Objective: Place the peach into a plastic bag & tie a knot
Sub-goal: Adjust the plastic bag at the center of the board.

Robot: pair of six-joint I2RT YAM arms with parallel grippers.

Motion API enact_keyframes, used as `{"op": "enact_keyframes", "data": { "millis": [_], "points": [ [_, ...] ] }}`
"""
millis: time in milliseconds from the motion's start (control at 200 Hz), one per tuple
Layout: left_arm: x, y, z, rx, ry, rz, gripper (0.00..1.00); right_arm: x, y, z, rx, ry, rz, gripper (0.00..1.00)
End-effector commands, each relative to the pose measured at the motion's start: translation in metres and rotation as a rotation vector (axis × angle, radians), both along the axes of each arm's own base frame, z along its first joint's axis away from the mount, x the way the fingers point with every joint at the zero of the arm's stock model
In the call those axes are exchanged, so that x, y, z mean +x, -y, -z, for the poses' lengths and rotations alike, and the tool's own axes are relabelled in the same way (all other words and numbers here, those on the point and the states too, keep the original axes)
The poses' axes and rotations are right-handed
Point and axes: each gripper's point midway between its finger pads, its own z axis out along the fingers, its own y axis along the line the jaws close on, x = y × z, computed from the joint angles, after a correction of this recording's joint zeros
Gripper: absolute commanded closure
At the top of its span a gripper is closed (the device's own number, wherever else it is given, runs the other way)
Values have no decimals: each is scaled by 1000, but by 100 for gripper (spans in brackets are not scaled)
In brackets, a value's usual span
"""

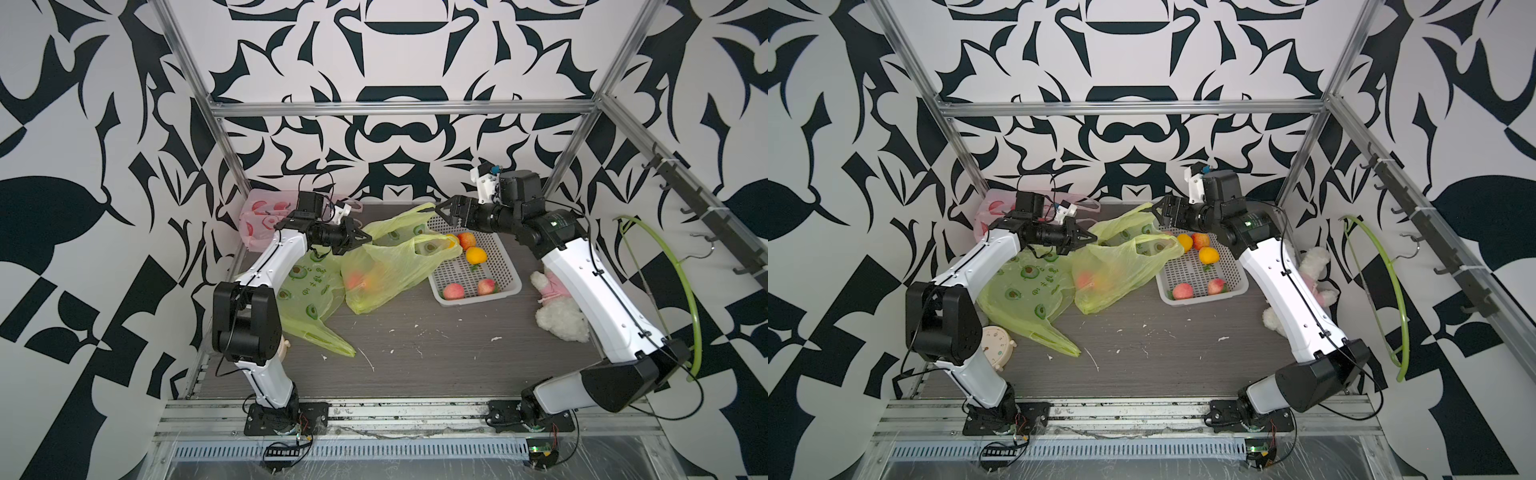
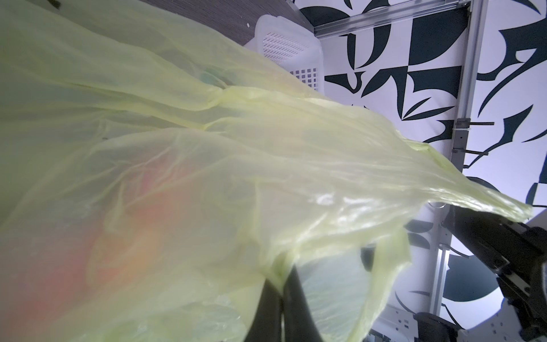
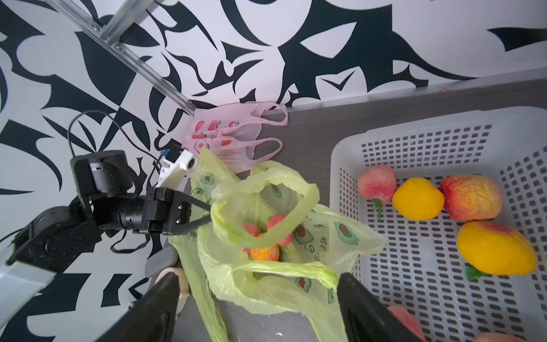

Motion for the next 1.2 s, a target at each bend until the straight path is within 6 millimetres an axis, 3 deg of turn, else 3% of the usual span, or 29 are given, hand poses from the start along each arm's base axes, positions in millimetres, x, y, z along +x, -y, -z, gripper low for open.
{"op": "enact_keyframes", "data": {
  "millis": [0, 395, 610, 720, 890, 1195],
  "points": [
    [-7, 2, -6, -18, 15, 16, 100, 17, -12, -14, 40, 54, 31, 15],
    [-9, 2, -7, -25, 12, 24, 100, 51, -22, 5, 5, 47, 78, 12],
    [-9, 2, -6, -24, 11, 25, 100, 61, -37, 1, 51, 46, 43, 12],
    [-9, 3, -5, -24, 8, 26, 100, 65, -43, -3, 61, 52, 34, 18],
    [-9, 3, -4, -25, 9, 28, 100, 71, -49, -4, 62, 49, 24, 38],
    [-11, 2, -5, -13, 16, 36, 100, 70, -53, -20, 57, 66, -6, 91]
  ]
}}
